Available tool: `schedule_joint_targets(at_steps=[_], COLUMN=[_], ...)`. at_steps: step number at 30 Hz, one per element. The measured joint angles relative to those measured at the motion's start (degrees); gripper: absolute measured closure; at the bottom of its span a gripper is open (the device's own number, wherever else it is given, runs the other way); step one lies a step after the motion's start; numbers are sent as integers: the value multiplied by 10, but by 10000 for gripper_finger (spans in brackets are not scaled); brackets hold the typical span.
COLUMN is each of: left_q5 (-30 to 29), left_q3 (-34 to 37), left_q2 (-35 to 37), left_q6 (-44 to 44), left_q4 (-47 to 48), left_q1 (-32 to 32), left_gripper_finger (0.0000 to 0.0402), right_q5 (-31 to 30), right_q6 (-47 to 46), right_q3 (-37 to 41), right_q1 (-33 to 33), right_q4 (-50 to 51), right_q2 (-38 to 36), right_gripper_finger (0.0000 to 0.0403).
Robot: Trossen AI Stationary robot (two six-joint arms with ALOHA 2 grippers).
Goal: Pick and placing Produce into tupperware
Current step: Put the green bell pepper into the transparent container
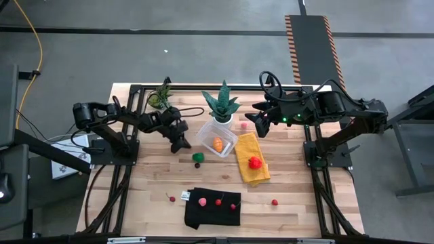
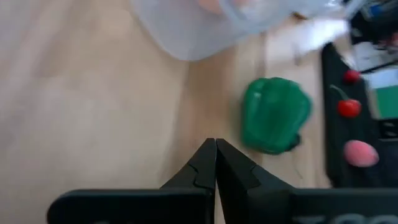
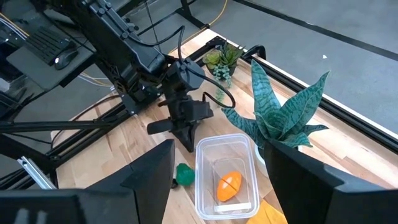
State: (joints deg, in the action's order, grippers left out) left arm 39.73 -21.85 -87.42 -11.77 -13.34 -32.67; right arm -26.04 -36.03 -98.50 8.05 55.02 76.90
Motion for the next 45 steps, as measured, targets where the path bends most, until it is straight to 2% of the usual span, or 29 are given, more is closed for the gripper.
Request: schedule_joint_targets(at_steps=[3,6,26,30,33,40,42,45], left_q5=[41,53,27,-27,-107,-319,-349,-350], left_q3=[0,0,0,-7,-35,-124,-140,-155], left_q2=[4,20,254,307,327,321,314,298], left_q6=[-1,-3,55,66,97,150,150,147], left_q4=[4,11,157,173,214,281,291,325], left_q1=[0,1,7,56,119,234,242,241], left_gripper_finger=[401,401,398,385,361,254,221,180], right_q5=[0,0,-7,-7,-7,-7,-7,-7], right_q6=[0,0,-2,-2,-2,-2,-1,-1], right_q3=[0,0,0,0,0,0,0,0], right_q1=[0,0,0,0,0,0,0,0], right_q4=[0,0,0,0,0,0,0,0], right_q2=[0,0,0,0,0,0,0,0], right_gripper_finger=[164,164,164,164,164,164,164,164])
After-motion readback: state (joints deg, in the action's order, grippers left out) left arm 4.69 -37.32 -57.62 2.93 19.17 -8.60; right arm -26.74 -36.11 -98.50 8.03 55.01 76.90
